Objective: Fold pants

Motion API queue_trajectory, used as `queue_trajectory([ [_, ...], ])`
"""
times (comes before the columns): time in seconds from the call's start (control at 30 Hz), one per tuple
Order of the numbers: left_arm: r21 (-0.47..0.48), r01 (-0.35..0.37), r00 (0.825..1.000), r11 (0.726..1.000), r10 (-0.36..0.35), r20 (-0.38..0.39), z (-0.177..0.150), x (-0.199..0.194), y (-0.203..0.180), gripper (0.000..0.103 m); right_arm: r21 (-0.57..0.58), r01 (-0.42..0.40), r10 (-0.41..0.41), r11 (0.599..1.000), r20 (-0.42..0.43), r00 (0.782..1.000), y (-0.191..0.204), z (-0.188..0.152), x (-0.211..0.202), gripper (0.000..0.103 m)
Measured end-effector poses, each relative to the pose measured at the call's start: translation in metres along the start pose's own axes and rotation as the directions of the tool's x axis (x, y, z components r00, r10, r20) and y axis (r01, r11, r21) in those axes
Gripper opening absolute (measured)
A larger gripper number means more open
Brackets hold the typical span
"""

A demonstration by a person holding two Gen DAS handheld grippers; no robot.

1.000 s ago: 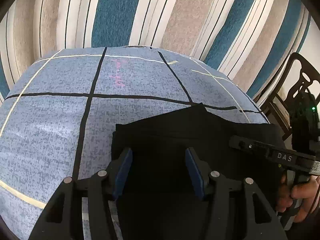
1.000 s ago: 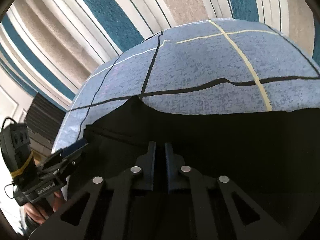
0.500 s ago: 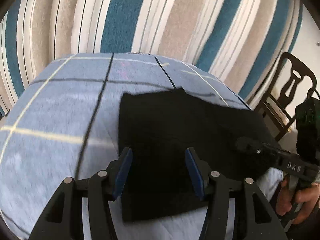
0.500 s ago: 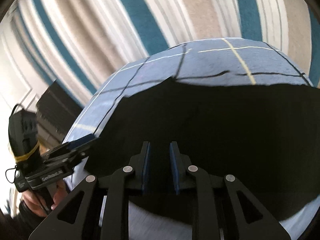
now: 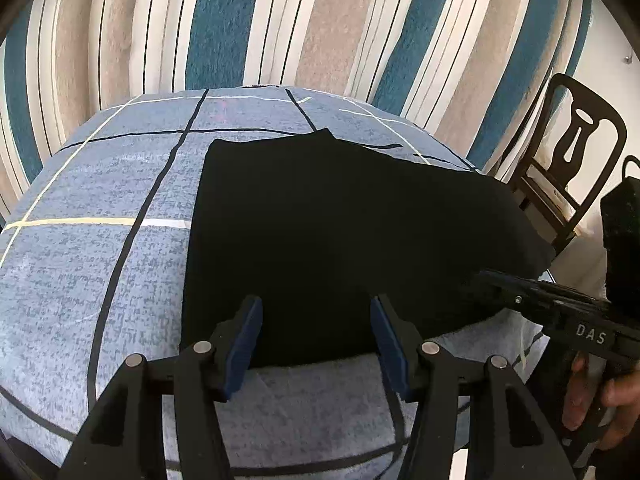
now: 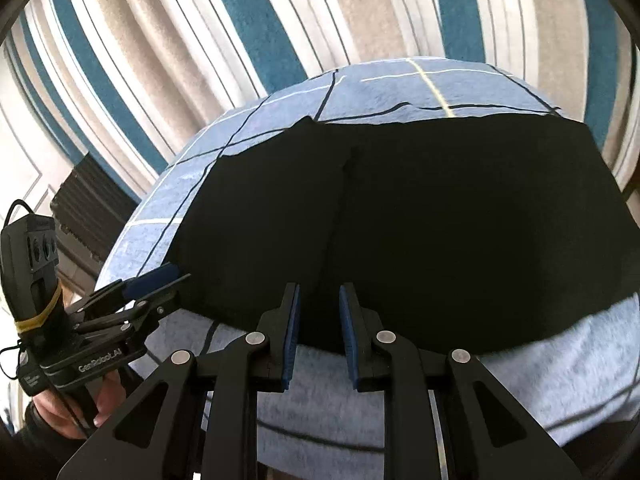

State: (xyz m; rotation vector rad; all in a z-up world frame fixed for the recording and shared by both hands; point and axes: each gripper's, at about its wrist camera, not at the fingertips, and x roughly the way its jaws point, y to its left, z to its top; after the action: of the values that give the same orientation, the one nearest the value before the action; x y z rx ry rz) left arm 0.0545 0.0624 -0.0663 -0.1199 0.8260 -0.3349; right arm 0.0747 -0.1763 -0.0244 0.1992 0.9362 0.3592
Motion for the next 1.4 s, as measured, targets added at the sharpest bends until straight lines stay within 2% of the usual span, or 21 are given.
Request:
queue_trajectory([
  [0.1,0.002,-0.003,1.0,1.0,0.003,-0.001,-0.002,-0.007,-0.005,0.058,0.016,-0.002,0.002,1.0,0.008,1.0,0.0,-0.004,-0.011,0.027],
  [0.3,-0.022,-0.005,1.0,1.0,0.005,0.009,-0.008,-0.023,-0.012,0.058,0.015,-0.026,0.025,1.0,0.032,0.999,0.004,-0.014,-0.031,0.028],
  [0.47,-0.027,-0.025,0.999,0.999,0.026,0.033,-0.01,-0.039,-0.019,0.058,0.02,-0.036,0.034,0.999,0.083,0.996,0.008,-0.018,-0.054,0.046],
  [0.67,-0.017,-0.057,0.997,0.998,0.058,0.057,-0.008,-0.062,-0.031,0.058,0.011,-0.01,0.008,1.0,0.152,0.988,0.016,-0.021,-0.087,0.046],
  [0.93,-0.016,-0.063,0.993,0.998,0.065,0.1,-0.008,-0.085,-0.048,0.058,-0.03,0.051,-0.043,0.998,0.217,0.975,0.027,-0.03,-0.122,0.046],
  [1.17,-0.013,-0.092,0.986,0.996,0.093,0.136,-0.019,-0.099,-0.06,0.058,-0.077,0.059,-0.038,0.995,0.249,0.968,0.032,-0.037,-0.129,0.046],
  [1.4,-0.014,-0.111,0.984,0.994,0.112,0.136,-0.031,-0.102,-0.068,0.058,-0.084,0.059,-0.035,0.995,0.27,0.962,0.032,-0.047,-0.132,0.046],
])
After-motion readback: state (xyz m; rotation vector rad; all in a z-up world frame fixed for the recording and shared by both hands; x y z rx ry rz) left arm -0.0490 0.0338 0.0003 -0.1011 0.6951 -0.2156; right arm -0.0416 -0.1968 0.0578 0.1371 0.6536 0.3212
